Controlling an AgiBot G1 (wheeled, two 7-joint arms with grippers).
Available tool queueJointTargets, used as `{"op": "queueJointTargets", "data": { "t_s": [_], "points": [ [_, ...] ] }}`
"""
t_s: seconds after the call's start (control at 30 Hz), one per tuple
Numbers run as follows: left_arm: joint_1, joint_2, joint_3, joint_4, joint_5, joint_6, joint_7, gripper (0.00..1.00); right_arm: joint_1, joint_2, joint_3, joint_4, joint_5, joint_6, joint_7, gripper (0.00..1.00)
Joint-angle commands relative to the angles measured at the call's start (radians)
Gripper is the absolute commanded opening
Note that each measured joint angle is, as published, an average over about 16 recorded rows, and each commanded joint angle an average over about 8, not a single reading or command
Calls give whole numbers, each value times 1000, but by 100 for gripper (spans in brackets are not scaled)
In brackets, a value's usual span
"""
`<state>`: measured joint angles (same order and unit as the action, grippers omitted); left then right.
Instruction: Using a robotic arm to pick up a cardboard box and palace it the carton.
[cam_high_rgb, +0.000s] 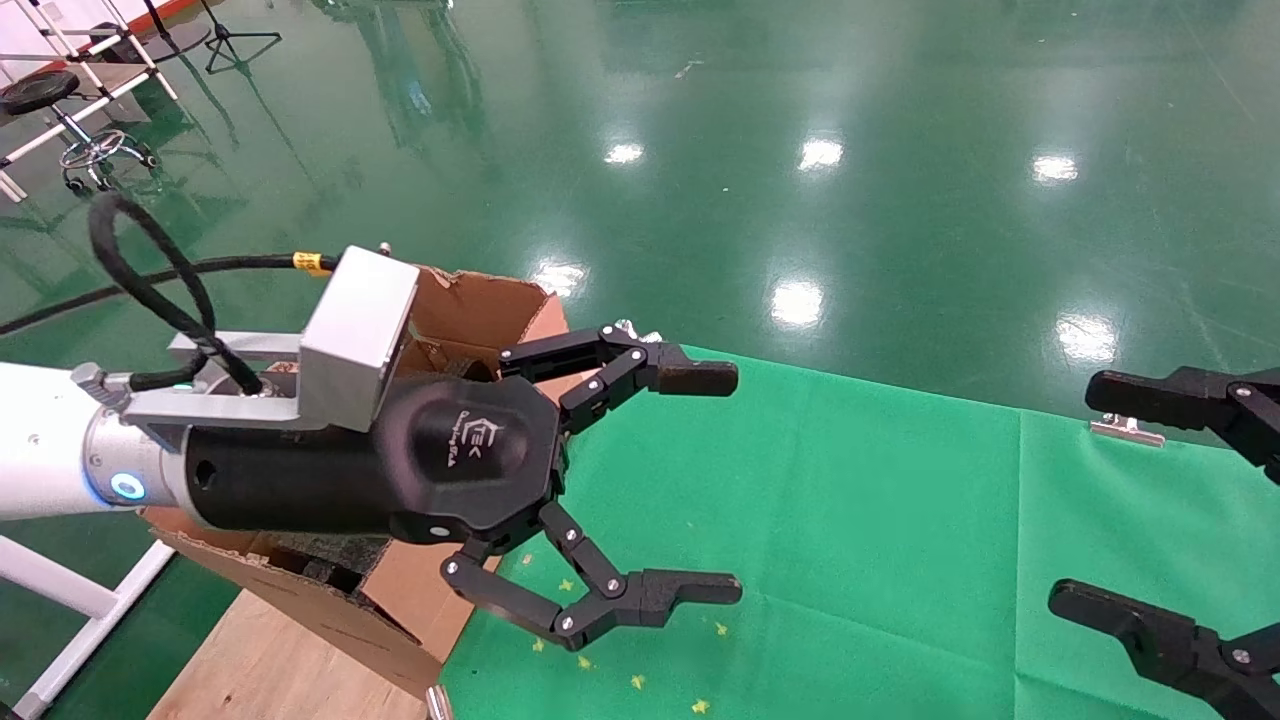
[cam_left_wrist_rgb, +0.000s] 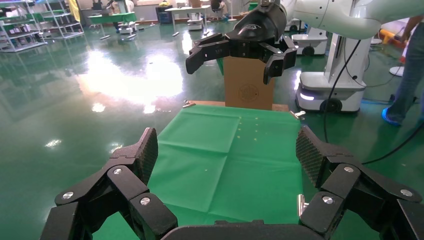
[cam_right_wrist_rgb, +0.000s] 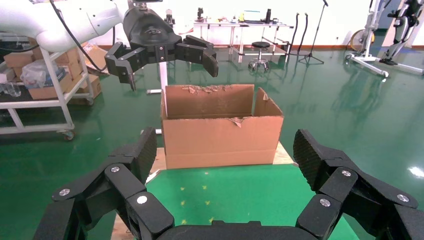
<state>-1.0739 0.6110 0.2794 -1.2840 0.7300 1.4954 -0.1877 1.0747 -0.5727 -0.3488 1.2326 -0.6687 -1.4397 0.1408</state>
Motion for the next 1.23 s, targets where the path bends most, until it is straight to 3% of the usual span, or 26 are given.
{"op": "queueJointTargets", "data": {
  "t_s": [0.03, 1.23],
  "points": [
    [0, 0, 0, 0, 0, 0, 0, 100, 0, 0, 0, 0, 0, 0, 0, 100],
    [-2, 0, 1, 2, 2, -1, 0, 100, 0, 0, 0, 0, 0, 0, 0, 100]
  ]
}}
